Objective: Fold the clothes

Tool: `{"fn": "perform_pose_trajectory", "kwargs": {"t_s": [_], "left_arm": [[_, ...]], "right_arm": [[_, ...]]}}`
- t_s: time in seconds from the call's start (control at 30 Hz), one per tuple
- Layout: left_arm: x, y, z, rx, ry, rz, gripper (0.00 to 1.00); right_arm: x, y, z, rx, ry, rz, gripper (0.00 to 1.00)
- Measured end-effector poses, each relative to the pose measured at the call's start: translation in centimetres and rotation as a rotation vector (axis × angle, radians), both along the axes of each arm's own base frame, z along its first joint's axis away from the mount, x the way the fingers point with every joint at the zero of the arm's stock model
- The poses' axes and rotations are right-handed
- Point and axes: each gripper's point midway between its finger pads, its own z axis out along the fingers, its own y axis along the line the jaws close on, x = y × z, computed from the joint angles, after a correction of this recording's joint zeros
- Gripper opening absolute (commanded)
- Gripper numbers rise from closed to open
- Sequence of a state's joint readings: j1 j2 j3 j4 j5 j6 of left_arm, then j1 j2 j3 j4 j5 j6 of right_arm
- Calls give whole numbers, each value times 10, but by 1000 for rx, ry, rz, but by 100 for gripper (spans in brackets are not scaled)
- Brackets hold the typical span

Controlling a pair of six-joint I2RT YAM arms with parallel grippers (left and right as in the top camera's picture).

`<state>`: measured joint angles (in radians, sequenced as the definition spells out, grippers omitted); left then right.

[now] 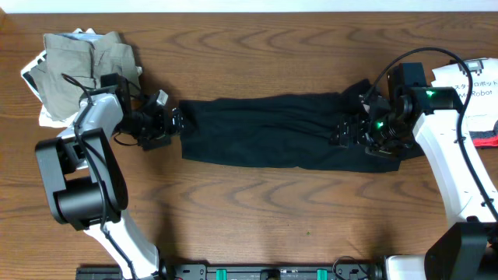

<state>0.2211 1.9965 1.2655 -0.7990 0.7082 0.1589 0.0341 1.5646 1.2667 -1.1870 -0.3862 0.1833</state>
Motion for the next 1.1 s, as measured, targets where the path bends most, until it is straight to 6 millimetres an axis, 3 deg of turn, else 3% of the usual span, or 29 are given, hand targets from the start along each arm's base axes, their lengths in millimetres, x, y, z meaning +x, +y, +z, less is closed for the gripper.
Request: {"fn": "perform_pose_trajectory", "kwargs": {"t_s": [0.47, 0.9, 1.1], "left_arm": [[7, -16, 1, -114, -9, 3, 98], [11, -69, 2, -276, 9, -82, 99], [8, -74, -6, -306, 37, -80, 58]], "right_arm": [[0, 0, 0, 1, 4, -10, 99], [-2, 0, 0, 0, 12, -10, 99], [-2, 0, 0, 0, 13, -10, 99]]}}
